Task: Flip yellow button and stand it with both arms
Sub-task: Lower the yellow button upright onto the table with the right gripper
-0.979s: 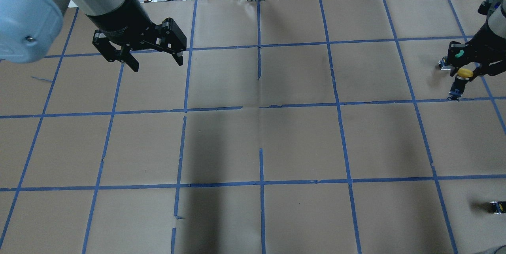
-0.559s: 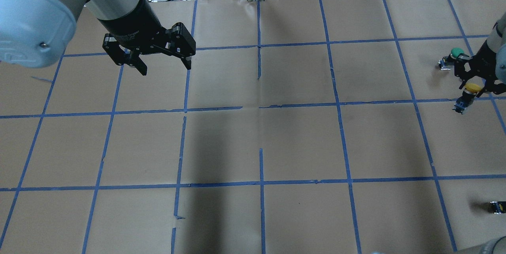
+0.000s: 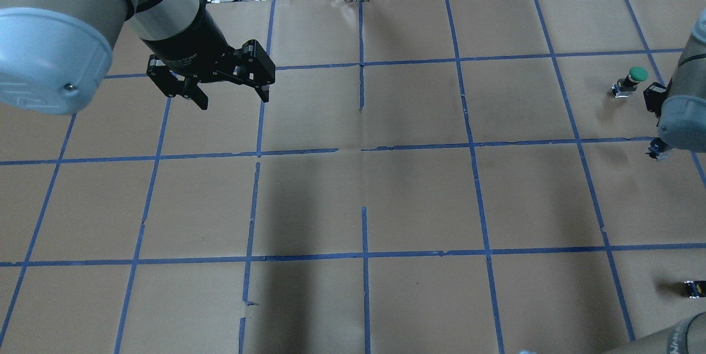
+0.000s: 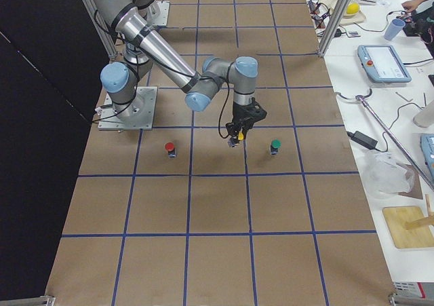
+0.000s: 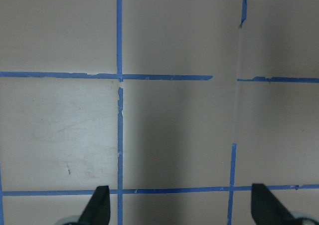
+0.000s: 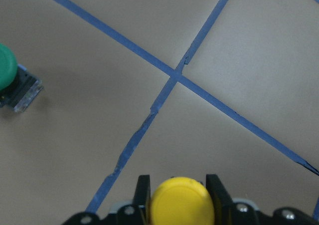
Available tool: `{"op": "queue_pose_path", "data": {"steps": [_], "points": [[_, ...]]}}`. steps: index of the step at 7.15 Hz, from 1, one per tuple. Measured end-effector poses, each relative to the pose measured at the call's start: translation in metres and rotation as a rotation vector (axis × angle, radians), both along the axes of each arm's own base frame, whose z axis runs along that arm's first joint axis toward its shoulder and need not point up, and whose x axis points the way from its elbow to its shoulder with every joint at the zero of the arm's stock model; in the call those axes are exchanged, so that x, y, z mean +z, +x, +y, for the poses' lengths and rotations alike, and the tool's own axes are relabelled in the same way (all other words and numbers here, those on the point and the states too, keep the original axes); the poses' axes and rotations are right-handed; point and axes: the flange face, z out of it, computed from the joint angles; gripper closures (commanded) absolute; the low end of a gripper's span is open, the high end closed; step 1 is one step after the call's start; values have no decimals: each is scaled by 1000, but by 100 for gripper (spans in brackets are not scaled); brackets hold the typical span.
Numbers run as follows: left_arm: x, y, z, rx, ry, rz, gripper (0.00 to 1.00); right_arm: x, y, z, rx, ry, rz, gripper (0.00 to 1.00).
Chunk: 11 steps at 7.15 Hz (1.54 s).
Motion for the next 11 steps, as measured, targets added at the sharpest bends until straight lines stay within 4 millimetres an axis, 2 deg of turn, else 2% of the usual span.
{"op": "queue_pose_path", "data": {"steps": [3, 6, 7, 9, 11], "points": [[0, 0, 0, -1, -1, 0, 0, -12, -13, 19, -128, -95, 27, 89], [0, 0, 0, -3, -2, 0, 0, -37, 0, 42, -213, -171, 40, 88], [0, 0, 0, -4, -2, 0, 0, -38, 3, 47, -222, -183, 46, 82], [0, 0, 0, -6, -2, 0, 0, -39, 5, 50, -225, -186, 48, 39], [0, 0, 0, -7, -2, 0, 0, -40, 5, 51, -220, -178, 50, 26]]}}
